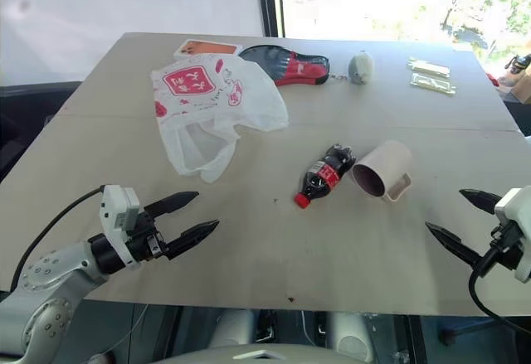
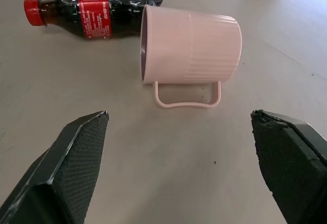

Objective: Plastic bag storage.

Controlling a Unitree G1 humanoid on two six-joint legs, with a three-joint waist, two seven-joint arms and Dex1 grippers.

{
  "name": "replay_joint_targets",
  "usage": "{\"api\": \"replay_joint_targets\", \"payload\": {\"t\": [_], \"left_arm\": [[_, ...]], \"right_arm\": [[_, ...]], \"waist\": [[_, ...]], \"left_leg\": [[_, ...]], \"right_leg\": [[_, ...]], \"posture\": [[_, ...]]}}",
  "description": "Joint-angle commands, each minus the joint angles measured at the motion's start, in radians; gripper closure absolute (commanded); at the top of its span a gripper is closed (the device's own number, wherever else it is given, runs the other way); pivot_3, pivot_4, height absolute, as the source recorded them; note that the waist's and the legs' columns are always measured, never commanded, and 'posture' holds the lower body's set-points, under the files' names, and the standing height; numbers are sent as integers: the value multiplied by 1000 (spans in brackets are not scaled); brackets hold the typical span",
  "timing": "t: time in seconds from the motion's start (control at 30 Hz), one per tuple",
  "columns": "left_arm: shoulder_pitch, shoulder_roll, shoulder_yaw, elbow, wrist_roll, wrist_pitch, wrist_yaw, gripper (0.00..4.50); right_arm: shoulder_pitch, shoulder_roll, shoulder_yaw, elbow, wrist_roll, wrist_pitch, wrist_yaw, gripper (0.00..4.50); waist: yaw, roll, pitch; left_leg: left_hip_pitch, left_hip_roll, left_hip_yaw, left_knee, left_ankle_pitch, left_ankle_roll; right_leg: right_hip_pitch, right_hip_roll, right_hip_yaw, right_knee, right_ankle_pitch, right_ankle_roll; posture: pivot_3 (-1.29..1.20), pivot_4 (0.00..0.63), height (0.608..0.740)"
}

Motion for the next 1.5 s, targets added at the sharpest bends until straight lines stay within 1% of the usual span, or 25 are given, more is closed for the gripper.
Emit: {"api": "replay_joint_targets", "payload": {"t": [0.03, 0.07, 0.13, 0.2, 0.27, 0.33, 0.43, 0.57, 0.6, 0.67, 0.7, 0.77, 0.8, 0.93, 1.07, 1.17, 1.23, 1.27, 1.3, 1.33, 1.4, 1.43, 1.47, 1.5], "left_arm": [[-31, -6, 11, -24, 16, -25, 33, 46], [-58, -17, -5, -26, 46, -34, 70, 46], [-101, -33, -33, -21, 109, -48, 131, 46], [-155, -58, -39, -13, 146, -46, 200, 46], [-216, -59, -47, -2, 227, -10, 306, 46], [-269, -44, -55, 28, 298, 45, 389, 46], [-366, 4, -69, 123, 395, 75, 443, 46], [-396, 11, -77, 152, 421, 87, 451, 46], [-476, 37, -141, 236, 511, 65, 477, 46], [-615, 81, -289, 382, 695, 17, 519, 46], [-668, 90, -354, 432, 770, -17, 534, 46], [-732, 81, -430, 481, 852, -53, 549, 46], [-768, 62, -456, 502, 881, -59, 560, 46], [-860, 19, -522, 596, 969, -43, 567, 46], [-982, -31, -581, 807, 1045, -58, 595, 46], [-1019, -64, -562, 892, 1027, -65, 587, 46], [-1038, -83, -537, 942, 1007, -129, 610, 46], [-1054, -97, -515, 964, 984, -166, 621, 563], [-1067, -112, -490, 978, 957, -194, 623, 812], [-1079, -123, -460, 974, 924, -212, 614, 1248], [-1091, -132, -425, 972, 889, -226, 599, 2276], [-1095, -138, -404, 971, 868, -218, 593, 2452], [-1100, -149, -371, 967, 831, -209, 589, 3056], [-1105, -162, -338, 958, 793, -192, 583, 3233]], "right_arm": [[-7, 19, 31, -30, -44, -67, -51, 0], [-3, 26, 61, -40, -82, -94, -71, 0], [1, 35, 88, -62, -85, -111, -79, 0], [0, 37, 84, -135, 15, -100, -52, 0], [9, 34, 86, -214, 116, -103, -16, 0], [11, 20, 96, -249, 162, -104, -1, 0], [-8, 26, 125, -238, 142, -172, 19, 0], [-5, 22, 136, -229, 140, -198, 17, 0], [9, 32, 148, -215, 115, -226, 27, 0], [31, 48, 167, -197, 82, -266, 37, 0], [40, 54, 173, -191, 72, -281, 37, 0], [53, 61, 179, -189, 63, -300, 34, 0], [65, 68, 181, -190, 57, -313, 34, 0], [106, 92, 189, -197, 34, -351, 23, 0], [137, 115, 220, -211, 5, -376, 1, 0], [148, 120, 229, -232, 2, -375, -21, 0], [151, 127, 238, -239, -7, -375, -40, 0], [151, 129, 248, -245, -20, -378, -51, 0], [151, 131, 259, -254, -31, -378, -62, 0], [146, 131, 265, -265, -31, -368, -78, 0], [140, 128, 273, -276, -26, -357, -99, 0], [138, 126, 276, -278, -28, -356, -105, 0], [135, 124, 281, -278, -33, -356, -110, 0], [132, 124, 288, -277, -39, -356, -116, 0]], "waist": [[1, 0, 0], [2, 0, 0], [5, 0, 0], [6, 1, 0], [7, 1, 0], [8, 0, 0], [9, -1, -1], [9, -1, 0], [10, -1, 0], [34, -2, 0], [37, -2, 0], [41, -2, -1], [41, -2, -1], [35, -2, -1], [29, -2, -1], [25, -2, -1], [25, -2, -1], [26, -2, 0], [27, -2, 0], [27, -2, 0], [27, -3, 0], [27, -3, 0], [27, -2, 0], [27, -2, 0]], "left_leg": [[0, 0, 0, 0, 0, 0], [0, 0, -1, 0, 0, 0], [0, -1, -3, 0, 0, 0], [1, -1, -4, 0, 0, 0], [0, -1, -5, 0, 1, 2], [0, -1, -7, 0, 2, 3], [1, -1, -9, 0, 2, 3], [0, -1, -9, 0, 2, 4], [-1, -1, -9, -1, 3, 2], [-1, -2, -11, 0, 5, 0], [-2, -2, -13, 0, 5, 0], [-3, -3, -15, 0, 5, 0], [-4, -2, -14, 0, 5, 0], [-8, -4, -15, 1, 6, 0], [-8, -5, -16, 2, 6, 0], [-8, -3, -16, 4, 6, 0], [-8, -3, -16, 4, 6, 0], [-8, -3, -16, 5, 6, 0], [-9, -3, -16, 5, 6, 0], [-10, -2, -18, 7, 6, 0], [-13, -1, -20, 10, 6, 0], [-13, -1, -21, 11, 6, 0], [-13, -1, -21, 11, 5, 0], [-13, -2, -21, 12, 5, 0]], "right_leg": [[0, 0, 0, 0, 0, 0], [0, 0, 0, 0, 0, 0], [3, 0, -2, -1, 0, 0], [4, 0, -3, -2, 0, 0], [5, 0, -3, -3, 0, 0], [5, 1, -4, -3, 0, 0], [7, 2, -5, -5, 0, 0], [7, 1, -6, -7, 0, 1], [7, 1, -6, -8, 1, 1], [8, 1, -8, -8, 1, 1], [9, 2, -11, -9, 0, 0], [8, 2, -12, -9, 1, 0], [8, 1, -12, -9, 1, 1], [6, 2, -12, -10, 1, 0], [6, 5, -13, -9, 0, 1], [6, 5, -13, -8, 0, 1], [6, 4, -13, -8, 0, 2], [6, 3, -13, -8, 0, 2], [6, 2, -13, -8, 0, 2], [6, 2, -15, -8, 0, 2], [6, 2, -17, -7, 0, 1], [6, 2, -18, -7, 0, 1], [6, 2, -18, -7, 0, 1], [7, 2, -18, -7, 0, 2]], "posture": [[0, 150, 740], [0, 150, 740], [0, 150, 740], [0, 150, 740], [0, 150, 740], [0, 150, 740], [0, 150, 740], [0, 150, 740], [0, 150, 740], [0, 150, 740], [0, 150, 740], [0, 150, 740], [0, 150, 740], [0, 150, 740], [0, 150, 740], [0, 150, 740], [0, 150, 740], [0, 150, 740], [0, 150, 740], [0, 150, 740], [0, 150, 740], [0, 150, 740], [0, 150, 740], [0, 150, 740]]}}
